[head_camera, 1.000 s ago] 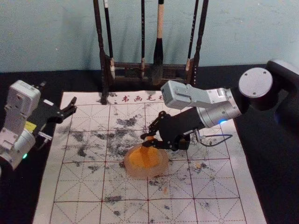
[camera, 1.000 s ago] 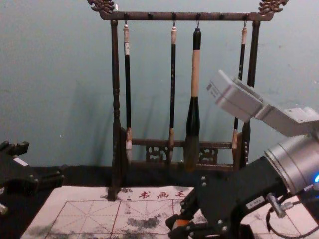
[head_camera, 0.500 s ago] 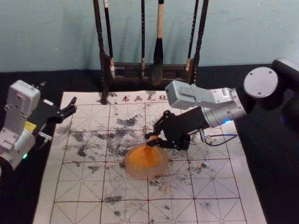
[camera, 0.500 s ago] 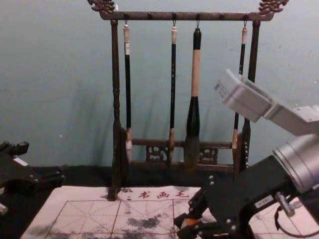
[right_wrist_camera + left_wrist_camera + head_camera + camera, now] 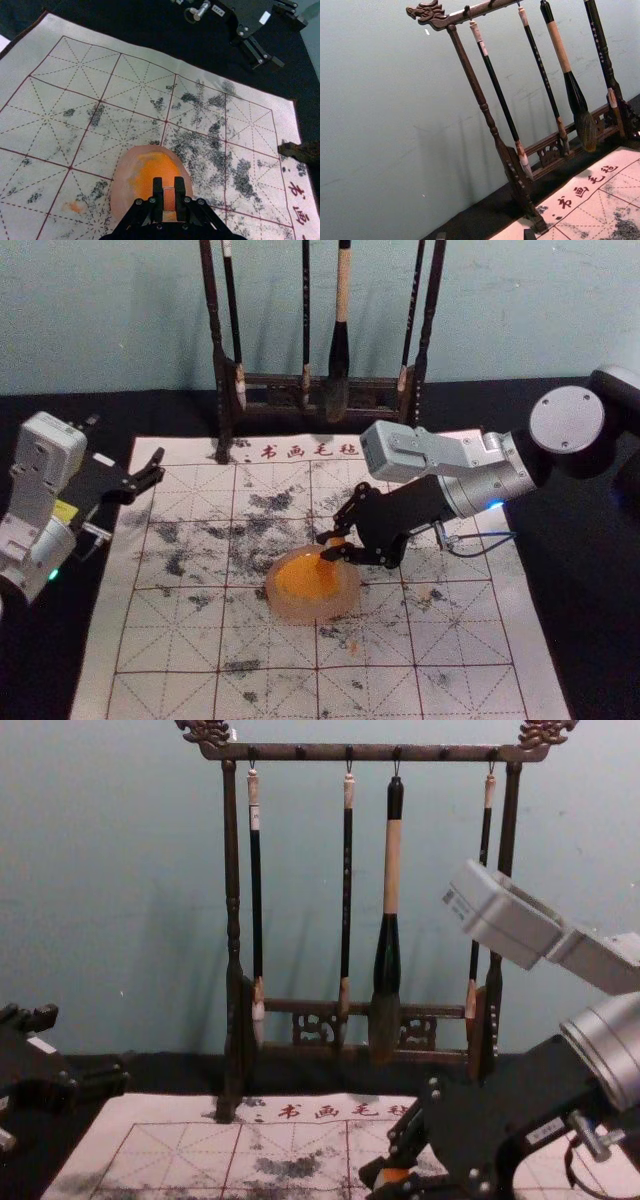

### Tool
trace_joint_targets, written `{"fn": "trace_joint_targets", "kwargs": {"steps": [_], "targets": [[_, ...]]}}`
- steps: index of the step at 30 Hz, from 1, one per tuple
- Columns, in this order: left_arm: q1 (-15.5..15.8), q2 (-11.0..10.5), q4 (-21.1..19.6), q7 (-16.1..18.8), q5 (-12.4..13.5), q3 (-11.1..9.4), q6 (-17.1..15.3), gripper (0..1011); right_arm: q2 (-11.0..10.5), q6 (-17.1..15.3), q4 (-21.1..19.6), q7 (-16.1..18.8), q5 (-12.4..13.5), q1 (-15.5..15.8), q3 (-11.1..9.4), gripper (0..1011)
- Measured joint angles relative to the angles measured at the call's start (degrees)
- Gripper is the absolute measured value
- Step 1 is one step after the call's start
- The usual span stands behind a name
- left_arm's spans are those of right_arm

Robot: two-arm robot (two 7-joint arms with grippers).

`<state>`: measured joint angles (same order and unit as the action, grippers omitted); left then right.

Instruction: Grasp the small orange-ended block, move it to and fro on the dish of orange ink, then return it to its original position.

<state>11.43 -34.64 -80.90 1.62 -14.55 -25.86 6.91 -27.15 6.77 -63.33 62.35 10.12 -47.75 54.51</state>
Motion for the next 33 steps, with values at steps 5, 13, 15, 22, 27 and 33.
{"fn": "trace_joint_targets", "kwargs": {"steps": [5,13,15,22,27,33], "targets": [[0.0,0.0,0.0,0.0,0.0,0.0,0.0,1001,-0.5,0.0,-0.8,0.3,-0.1,0.1,0.4,131],[0.0,0.0,0.0,0.0,0.0,0.0,0.0,1001,-0.9,0.0,-1.8,0.8,0.0,0.4,0.8,132],[0.0,0.0,0.0,0.0,0.0,0.0,0.0,1001,-1.0,0.0,-2.1,0.9,0.1,0.5,0.9,132],[0.0,0.0,0.0,0.0,0.0,0.0,0.0,1001,-1.1,0.0,-3.0,1.3,0.4,0.8,1.2,132],[0.0,0.0,0.0,0.0,0.0,0.0,0.0,1001,-1.0,0.1,-3.2,1.5,0.7,0.8,1.4,131],[0.0,0.0,0.0,0.0,0.0,0.0,0.0,1001,-0.4,0.4,-3.0,1.7,0.8,0.6,1.8,131]]}}
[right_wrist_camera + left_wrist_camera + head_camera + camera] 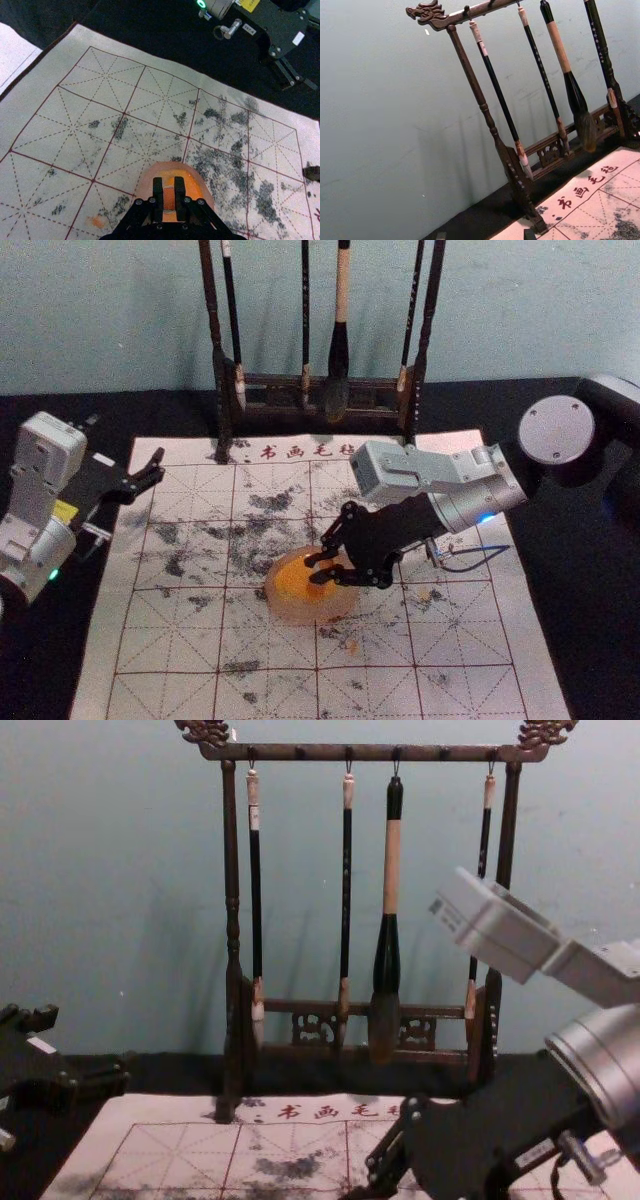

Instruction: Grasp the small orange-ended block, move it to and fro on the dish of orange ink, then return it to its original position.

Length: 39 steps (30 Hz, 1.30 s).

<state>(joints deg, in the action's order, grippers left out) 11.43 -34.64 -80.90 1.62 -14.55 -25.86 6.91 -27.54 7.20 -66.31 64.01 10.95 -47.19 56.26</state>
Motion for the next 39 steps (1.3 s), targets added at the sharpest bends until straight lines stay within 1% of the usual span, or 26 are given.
{"fn": "trace_joint_targets", "kwargs": {"steps": [5,11,24,39], "targets": [[0.0,0.0,0.0,0.0,0.0,0.0,0.0,1001,0.8,0.5,0.8,0.1,0.1,-0.3,0.3,132],[0.0,0.0,0.0,0.0,0.0,0.0,0.0,1001,2.5,1.4,2.8,0.2,0.3,-1.1,0.5,132],[0.0,0.0,0.0,0.0,0.0,0.0,0.0,1001,4.9,2.8,6.7,0.5,0.2,-2.4,0.9,132],[0.0,0.0,0.0,0.0,0.0,0.0,0.0,1001,5.9,3.1,8.8,0.1,-0.5,-3.1,0.8,132]]}}
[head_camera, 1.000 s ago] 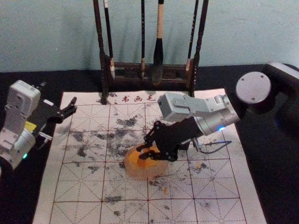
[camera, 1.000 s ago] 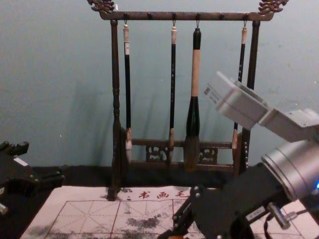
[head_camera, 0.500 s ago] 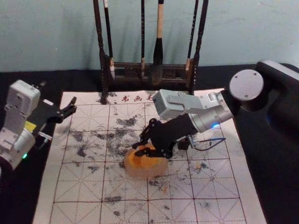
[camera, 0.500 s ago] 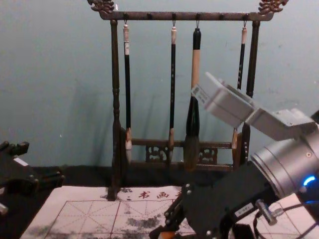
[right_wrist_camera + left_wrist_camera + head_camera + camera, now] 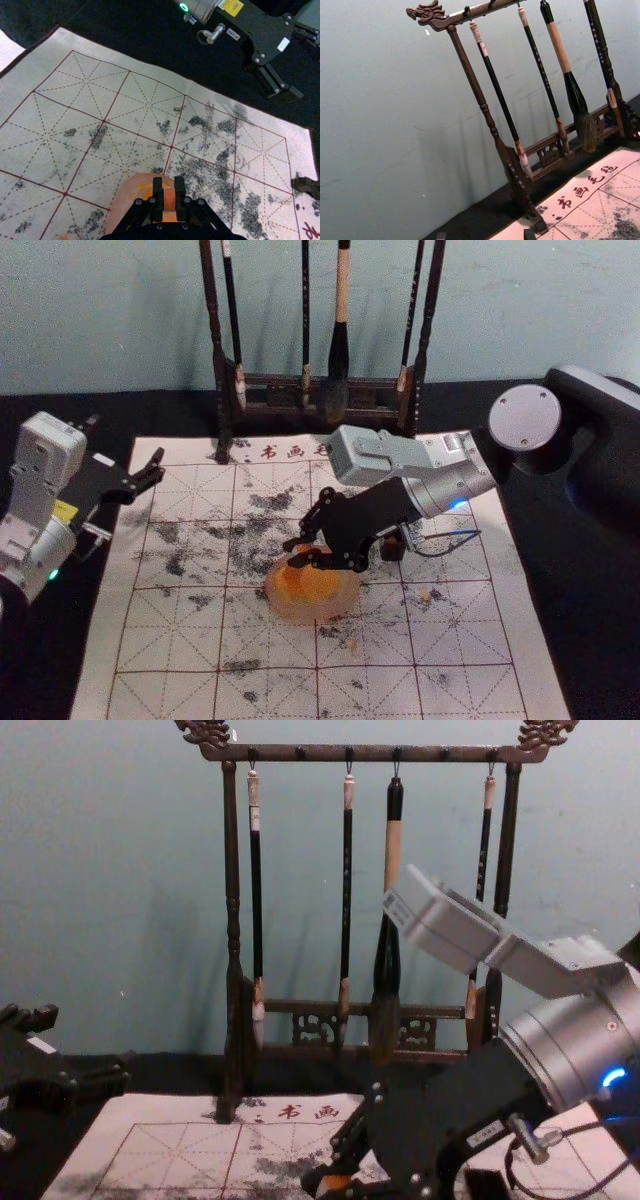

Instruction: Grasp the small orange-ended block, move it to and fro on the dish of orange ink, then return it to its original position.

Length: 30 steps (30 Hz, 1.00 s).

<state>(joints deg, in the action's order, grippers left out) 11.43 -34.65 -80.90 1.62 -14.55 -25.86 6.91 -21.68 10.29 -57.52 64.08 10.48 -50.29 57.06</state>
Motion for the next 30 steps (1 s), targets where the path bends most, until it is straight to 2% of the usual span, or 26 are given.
{"fn": "trace_joint_targets", "kwargs": {"steps": [30], "targets": [[0.0,0.0,0.0,0.0,0.0,0.0,0.0,1001,-1.6,-0.9,-1.0,-1.4,-1.0,0.3,-1.4,131]]}}
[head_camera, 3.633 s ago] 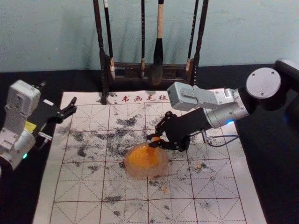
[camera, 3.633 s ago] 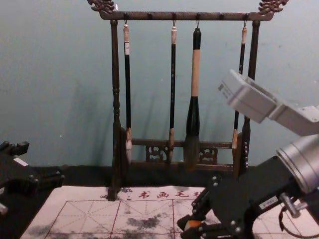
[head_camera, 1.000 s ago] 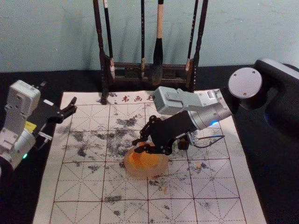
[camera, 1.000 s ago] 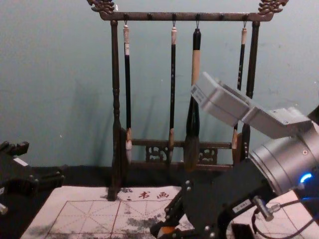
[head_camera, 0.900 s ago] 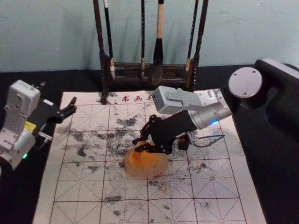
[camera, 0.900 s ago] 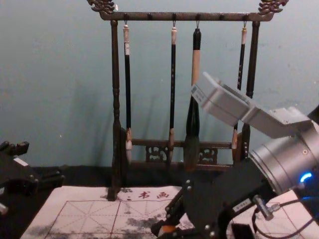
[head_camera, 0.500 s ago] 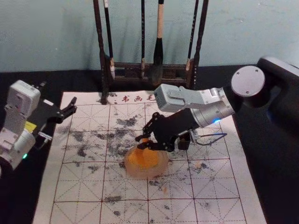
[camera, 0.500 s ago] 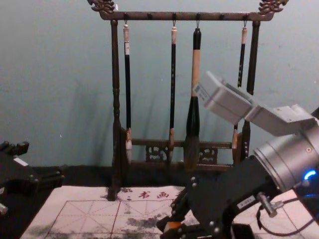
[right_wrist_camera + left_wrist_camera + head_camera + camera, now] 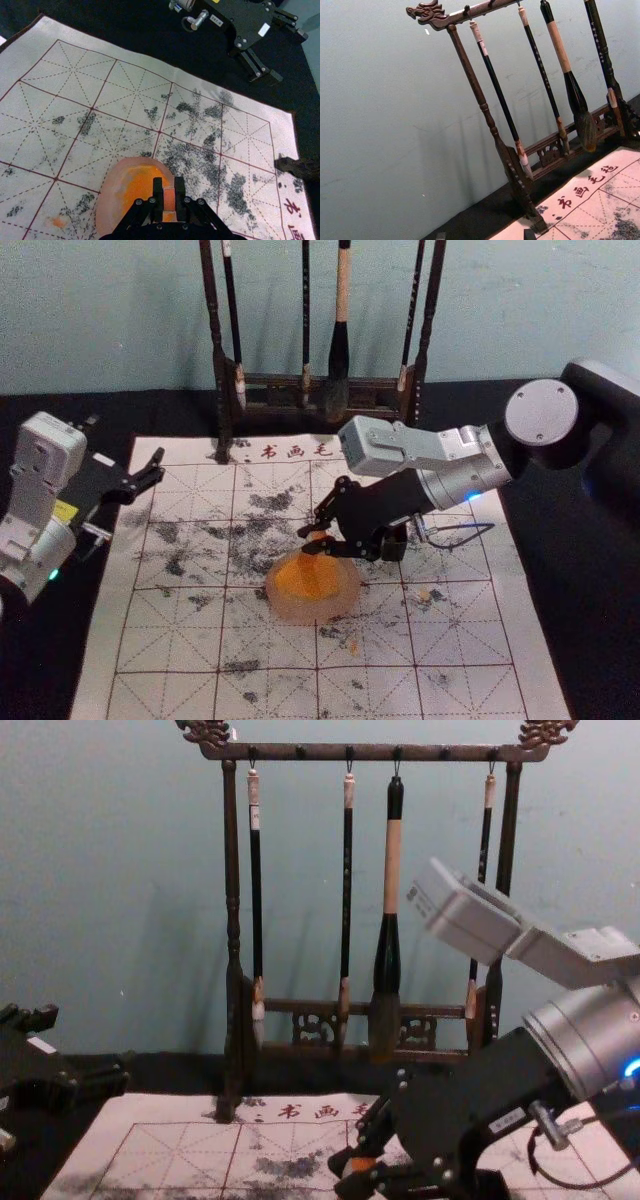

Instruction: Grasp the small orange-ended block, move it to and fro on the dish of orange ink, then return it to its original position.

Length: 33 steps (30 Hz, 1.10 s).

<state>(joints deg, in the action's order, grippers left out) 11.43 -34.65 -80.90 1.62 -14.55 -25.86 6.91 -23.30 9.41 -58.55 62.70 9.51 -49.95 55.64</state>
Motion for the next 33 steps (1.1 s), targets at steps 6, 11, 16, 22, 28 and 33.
{"fn": "trace_joint_targets", "kwargs": {"steps": [6,11,16,22,28,33], "targets": [[0.0,0.0,0.0,0.0,0.0,0.0,0.0,1001,-0.6,-0.2,-0.7,-0.2,0.0,0.2,-0.3,132],[0.0,0.0,0.0,0.0,0.0,0.0,0.0,1001,-0.9,-0.3,-1.5,-0.3,-0.1,0.3,-0.4,132],[0.0,0.0,0.0,0.0,0.0,0.0,0.0,1001,-1.9,-0.8,-3.4,-0.6,-0.1,0.6,-0.7,132],[0.0,0.0,0.0,0.0,0.0,0.0,0.0,1001,-4.3,-1.3,-7.6,-1.4,0.2,1.3,-1.6,131],[0.0,0.0,0.0,0.0,0.0,0.0,0.0,1001,-8.0,-2.4,-13.2,-2.9,0.8,2.6,-3.1,132],[0.0,0.0,0.0,0.0,0.0,0.0,0.0,1001,-10.9,-3.1,-16.9,-4.6,1.5,4.1,-4.8,131]]}}
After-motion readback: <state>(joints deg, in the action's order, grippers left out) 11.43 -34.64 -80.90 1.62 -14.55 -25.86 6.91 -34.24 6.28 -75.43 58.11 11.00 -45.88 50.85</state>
